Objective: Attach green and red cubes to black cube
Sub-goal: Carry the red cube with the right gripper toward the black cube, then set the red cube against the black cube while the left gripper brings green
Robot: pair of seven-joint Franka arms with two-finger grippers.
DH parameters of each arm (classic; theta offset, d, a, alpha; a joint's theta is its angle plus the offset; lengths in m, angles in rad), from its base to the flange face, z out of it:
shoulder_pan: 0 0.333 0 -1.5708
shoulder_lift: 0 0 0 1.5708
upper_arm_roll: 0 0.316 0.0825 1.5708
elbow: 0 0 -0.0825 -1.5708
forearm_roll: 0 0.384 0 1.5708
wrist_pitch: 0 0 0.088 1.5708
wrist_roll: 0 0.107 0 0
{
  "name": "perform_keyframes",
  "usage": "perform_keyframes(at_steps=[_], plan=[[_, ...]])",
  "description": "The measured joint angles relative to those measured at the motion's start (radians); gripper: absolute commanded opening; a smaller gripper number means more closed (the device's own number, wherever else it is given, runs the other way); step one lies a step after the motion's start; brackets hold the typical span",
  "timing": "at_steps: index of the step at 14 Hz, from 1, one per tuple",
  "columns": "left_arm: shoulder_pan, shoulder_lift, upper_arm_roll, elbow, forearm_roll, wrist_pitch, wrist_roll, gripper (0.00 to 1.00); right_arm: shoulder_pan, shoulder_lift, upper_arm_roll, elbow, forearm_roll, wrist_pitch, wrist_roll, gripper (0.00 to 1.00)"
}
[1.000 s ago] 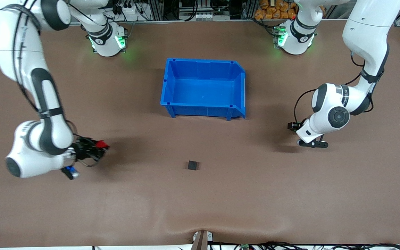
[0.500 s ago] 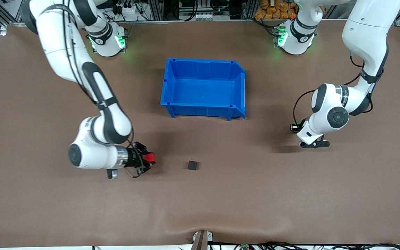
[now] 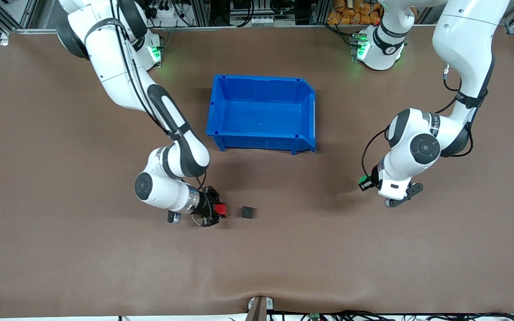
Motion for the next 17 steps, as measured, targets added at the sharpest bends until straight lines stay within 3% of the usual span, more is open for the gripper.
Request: perform_keyframes(at_steps=[3,7,8,10,11,17], plan=[[-0.05,0.069,-0.025,0.154,-0.036,-0.001,-0.28,0.0,0.021,0.019,0.0,0.021,0.002,0.037,0.037,0.0],[-0.171,0.239,-0.023,0.37,-0.037,-0.002,-0.671,0.0,0.039,0.049,0.002,0.027,0.005,0.101,0.059,0.02],[-0.196,0.281,-0.021,0.418,-0.037,-0.001,-0.735,0.0,0.042,0.05,0.002,0.03,0.005,0.104,0.062,0.29],[-0.248,0.348,-0.005,0.498,-0.037,0.001,-0.821,0.0,0.052,0.054,0.004,0.034,0.005,0.11,0.084,0.72],[-0.281,0.373,0.014,0.531,-0.037,0.005,-0.867,0.0,0.057,0.055,0.004,0.034,0.005,0.112,0.102,1.0],[-0.45,0.493,0.107,0.639,-0.043,0.118,-1.137,0.0,0.064,0.063,-0.01,0.043,-0.006,0.122,0.133,1.0]])
